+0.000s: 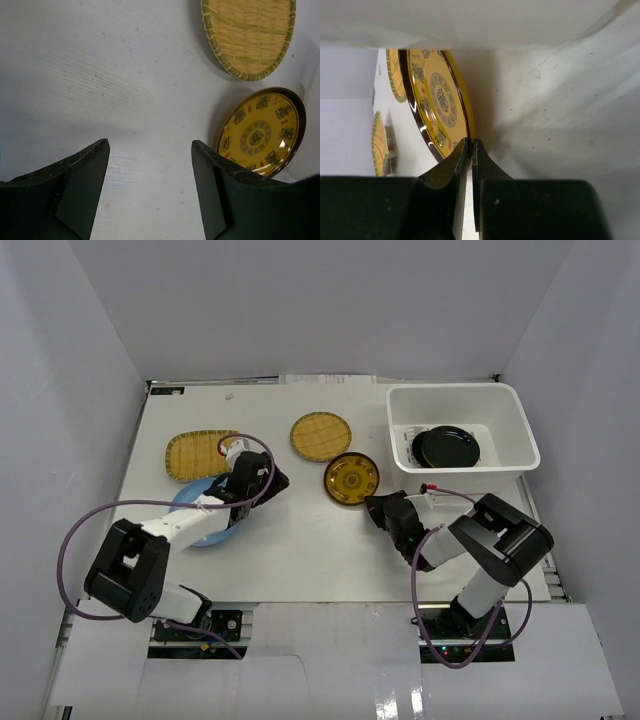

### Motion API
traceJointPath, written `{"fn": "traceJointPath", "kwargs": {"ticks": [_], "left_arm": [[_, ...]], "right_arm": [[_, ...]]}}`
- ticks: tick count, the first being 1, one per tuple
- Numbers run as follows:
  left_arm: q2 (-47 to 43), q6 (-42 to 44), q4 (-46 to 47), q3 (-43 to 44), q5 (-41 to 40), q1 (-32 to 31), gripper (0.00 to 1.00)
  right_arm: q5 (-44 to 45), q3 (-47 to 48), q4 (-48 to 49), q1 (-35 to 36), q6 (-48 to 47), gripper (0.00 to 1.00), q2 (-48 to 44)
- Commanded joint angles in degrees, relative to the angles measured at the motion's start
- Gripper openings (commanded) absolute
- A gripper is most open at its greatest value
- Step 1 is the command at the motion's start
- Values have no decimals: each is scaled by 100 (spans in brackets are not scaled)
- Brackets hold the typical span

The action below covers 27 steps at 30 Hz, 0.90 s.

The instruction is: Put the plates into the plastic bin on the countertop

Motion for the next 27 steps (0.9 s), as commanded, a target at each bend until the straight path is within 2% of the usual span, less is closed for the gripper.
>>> {"fn": "traceJointPath", "kwargs": {"ticks": [1,5,9,12,14,16,19,20,25,27], "left_arm": [[313,-114,389,360,299,181,77],[921,-184,558,764,615,400,79],[1510,-202,795,1116,931,533,79],[1923,-307,1084,1327,1081,638,79],[2108,-360,1147,1529,1213,673,78],[2389,-395,1147,1792,1274,700,76],[2767,-439,1156,2047,1362,726,74],[2855,-483,1173,2187,1424,744,73],[3206,-615,1419,2355,1618,744,69],[3347,-633,1349,2539,1618,744,67]], "right_arm": [[13,-108,594,143,-275,8,-297],[-110,-441,121,635,-855,8,-1298],[-145,-627,-722,935,-1610,8,-3008],[82,-207,-1864,926,-2681,8,-4169],[153,452,-2617,813,-3549,8,-4629],[22,1146,-3103,366,-3975,8,-4763],[-828,1909,-3737,-802,-4486,8,-4763],[-1222,2096,-3895,-1458,-4582,8,-4633],[-1954,2792,-4626,-2992,-5075,8,-4114],[-2759,3002,-4819,-3800,-4997,8,-3658]]}}
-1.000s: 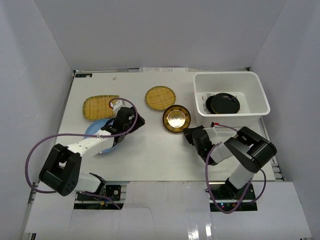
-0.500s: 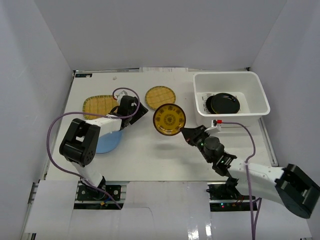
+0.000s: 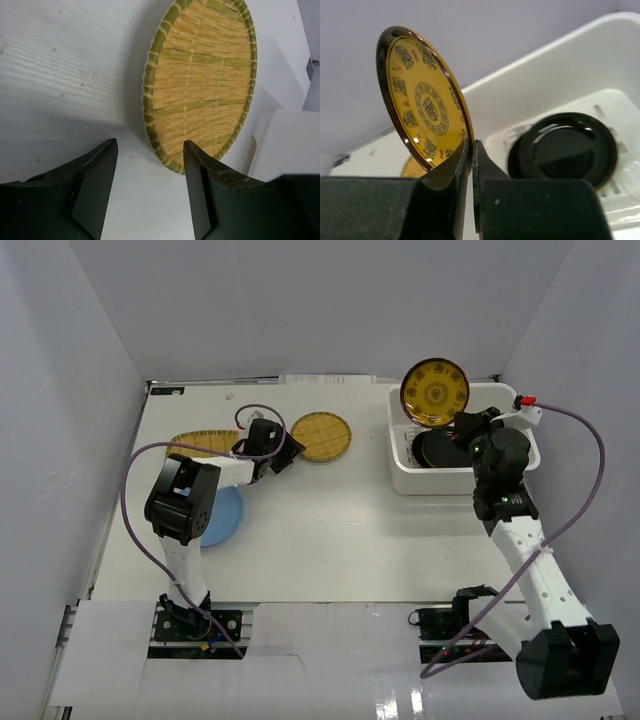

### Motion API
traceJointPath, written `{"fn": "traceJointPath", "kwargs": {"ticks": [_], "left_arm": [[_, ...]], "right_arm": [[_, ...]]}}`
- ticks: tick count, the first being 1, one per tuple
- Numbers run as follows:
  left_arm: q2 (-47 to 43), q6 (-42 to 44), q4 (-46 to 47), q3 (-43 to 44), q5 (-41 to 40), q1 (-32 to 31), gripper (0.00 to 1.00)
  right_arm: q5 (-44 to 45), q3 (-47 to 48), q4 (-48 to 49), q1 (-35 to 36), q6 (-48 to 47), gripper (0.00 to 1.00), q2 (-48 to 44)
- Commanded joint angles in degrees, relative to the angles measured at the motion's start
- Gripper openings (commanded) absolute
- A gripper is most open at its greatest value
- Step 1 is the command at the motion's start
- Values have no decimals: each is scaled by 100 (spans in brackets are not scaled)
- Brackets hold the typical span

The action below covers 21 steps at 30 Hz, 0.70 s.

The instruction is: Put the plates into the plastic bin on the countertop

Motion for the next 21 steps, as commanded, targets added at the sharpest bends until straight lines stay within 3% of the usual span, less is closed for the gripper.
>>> {"fn": "traceJointPath", "kwargs": {"ticks": [1,2,5,11,12,13,14,15,17,21], "left_arm": [[213,-93,33,343,131,29,65],[266,-102,16,388,105,21,62],[398,-215,94,397,26,29,53],[566,-392,226,423,-210,38,35],[566,-392,244,423,-246,55,30],[557,-392,253,423,-255,64,17],[522,-392,261,423,-255,73,10],[487,-366,253,423,-247,91,3],[260,-251,287,336,-255,100,0],[-398,-119,612,-103,-124,100,0]], "right_arm": [[-1402,358,-708,-866,-352,8,603],[-1900,550,-839,-1277,-360,8,979],[-2159,736,-1147,-1562,-553,8,1518],[-2204,974,-1500,-1589,-738,9,2028],[-2204,1000,-1517,-1598,-756,14,2055],[-2204,1026,-1544,-1598,-765,20,2099],[-2213,1070,-1640,-1598,-808,33,2108],[-2195,1088,-1675,-1598,-835,40,2117],[-2195,1097,-1684,-1598,-887,55,2055],[-2195,1123,-1641,-1598,-888,64,1897]]}}
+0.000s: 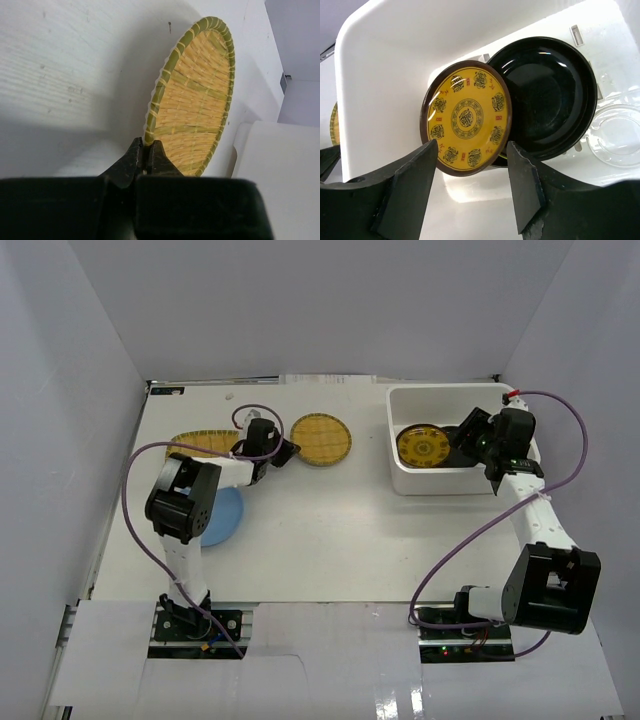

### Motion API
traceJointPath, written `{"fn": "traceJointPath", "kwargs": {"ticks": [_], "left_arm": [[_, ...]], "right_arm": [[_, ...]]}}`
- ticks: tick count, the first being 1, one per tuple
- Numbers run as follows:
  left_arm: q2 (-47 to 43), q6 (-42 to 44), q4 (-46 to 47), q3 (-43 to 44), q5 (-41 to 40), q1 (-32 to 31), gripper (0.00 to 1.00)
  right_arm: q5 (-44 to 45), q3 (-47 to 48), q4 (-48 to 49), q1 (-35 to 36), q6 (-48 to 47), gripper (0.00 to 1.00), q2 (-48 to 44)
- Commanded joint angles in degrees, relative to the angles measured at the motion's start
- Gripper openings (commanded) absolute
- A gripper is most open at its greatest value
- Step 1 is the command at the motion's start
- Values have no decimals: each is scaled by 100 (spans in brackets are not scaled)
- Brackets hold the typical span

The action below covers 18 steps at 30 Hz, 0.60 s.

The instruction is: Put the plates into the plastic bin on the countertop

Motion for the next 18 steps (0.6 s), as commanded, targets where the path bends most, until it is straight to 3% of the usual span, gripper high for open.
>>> {"fn": "traceJointPath", "kwargs": {"ticks": [1,11,14,18], "left_arm": [[-831,268,149,-383,162,51,0],[-3035,180,466,-1430,611,43,0],[-3546,-4,475,-1299,919,8,0],[-3453,318,107,-457,877,-657,0]], "right_arm": [[-145,229,58,-9,-75,64,-308],[-707,387,163,-9,242,64,-1336],[-971,475,207,-9,365,64,-1688],[-1568,781,400,-9,663,58,-2066]]}}
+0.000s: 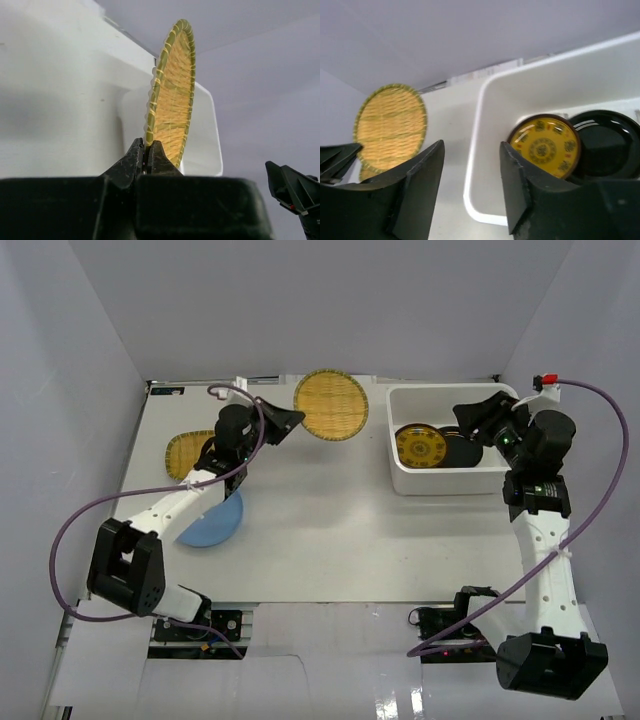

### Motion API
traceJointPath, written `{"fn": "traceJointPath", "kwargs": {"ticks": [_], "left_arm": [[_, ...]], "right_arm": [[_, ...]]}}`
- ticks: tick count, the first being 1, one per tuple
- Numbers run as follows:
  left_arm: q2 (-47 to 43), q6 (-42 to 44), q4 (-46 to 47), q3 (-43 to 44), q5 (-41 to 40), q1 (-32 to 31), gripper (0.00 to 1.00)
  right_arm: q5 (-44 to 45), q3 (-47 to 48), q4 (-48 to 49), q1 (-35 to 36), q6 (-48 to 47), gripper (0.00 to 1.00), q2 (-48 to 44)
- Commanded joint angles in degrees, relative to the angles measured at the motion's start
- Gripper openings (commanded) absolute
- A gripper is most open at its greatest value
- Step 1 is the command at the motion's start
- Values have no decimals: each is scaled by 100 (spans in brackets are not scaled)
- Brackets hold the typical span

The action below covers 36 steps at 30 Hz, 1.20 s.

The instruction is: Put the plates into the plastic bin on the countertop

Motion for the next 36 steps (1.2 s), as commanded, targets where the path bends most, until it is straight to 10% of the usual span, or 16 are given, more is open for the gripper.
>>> {"fn": "traceJointPath", "kwargs": {"ticks": [1,5,21,29,36], "left_arm": [[21,235,-24,1154,251,-646,0],[803,438,-429,2220,119,-1175,0],[4362,718,-1975,6559,127,-1913,0],[4953,763,-2390,6986,216,-1949,0],[4760,1035,-2284,7047,418,-1931,97]], "right_arm": [[-707,538,364,-9,318,52,-331],[-752,1135,346,-9,494,9,-551],[-1394,1550,513,44,785,8,-253],[-1219,1040,557,114,618,11,-174],[-1157,759,671,141,635,20,-182]]}}
